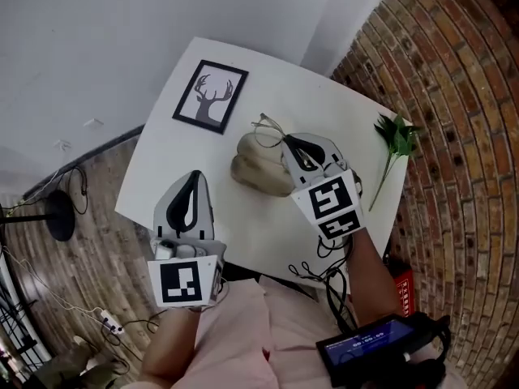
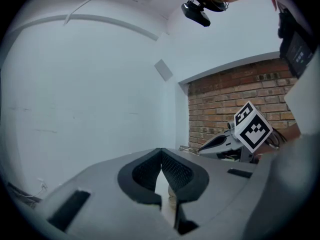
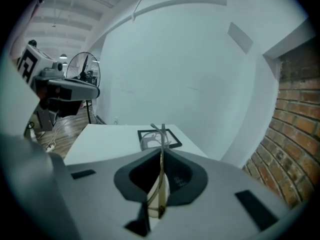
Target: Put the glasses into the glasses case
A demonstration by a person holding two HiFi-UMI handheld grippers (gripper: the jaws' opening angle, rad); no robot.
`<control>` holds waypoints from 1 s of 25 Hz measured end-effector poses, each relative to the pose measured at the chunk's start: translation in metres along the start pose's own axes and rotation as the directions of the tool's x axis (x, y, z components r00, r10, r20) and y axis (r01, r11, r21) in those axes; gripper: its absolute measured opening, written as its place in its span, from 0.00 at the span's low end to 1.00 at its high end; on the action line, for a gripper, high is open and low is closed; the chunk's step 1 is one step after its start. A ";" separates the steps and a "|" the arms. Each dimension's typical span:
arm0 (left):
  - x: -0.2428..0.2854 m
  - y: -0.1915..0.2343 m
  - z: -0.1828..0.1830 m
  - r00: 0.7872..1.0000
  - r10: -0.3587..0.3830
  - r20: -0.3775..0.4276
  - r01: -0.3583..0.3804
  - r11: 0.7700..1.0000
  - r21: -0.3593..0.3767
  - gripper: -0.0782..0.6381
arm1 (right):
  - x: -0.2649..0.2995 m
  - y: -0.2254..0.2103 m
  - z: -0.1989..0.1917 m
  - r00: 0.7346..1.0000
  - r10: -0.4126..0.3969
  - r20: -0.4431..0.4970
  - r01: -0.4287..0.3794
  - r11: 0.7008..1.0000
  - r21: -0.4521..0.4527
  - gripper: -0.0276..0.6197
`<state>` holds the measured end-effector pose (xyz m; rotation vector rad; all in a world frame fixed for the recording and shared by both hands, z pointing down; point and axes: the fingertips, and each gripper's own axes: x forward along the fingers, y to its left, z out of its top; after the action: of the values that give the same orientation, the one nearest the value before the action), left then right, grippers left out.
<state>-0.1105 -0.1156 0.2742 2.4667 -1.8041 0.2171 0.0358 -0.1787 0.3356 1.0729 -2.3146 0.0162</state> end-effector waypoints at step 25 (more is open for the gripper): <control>-0.004 0.013 -0.056 0.993 0.054 -0.104 -0.060 0.997 -0.051 0.12 | 0.034 0.065 -0.066 0.962 0.256 -0.093 -0.260 0.965 -0.025 0.07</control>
<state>-0.1277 -0.1079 0.3287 2.3252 -1.8154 0.2886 0.0059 -0.1416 0.4224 0.7302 -2.3478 0.1194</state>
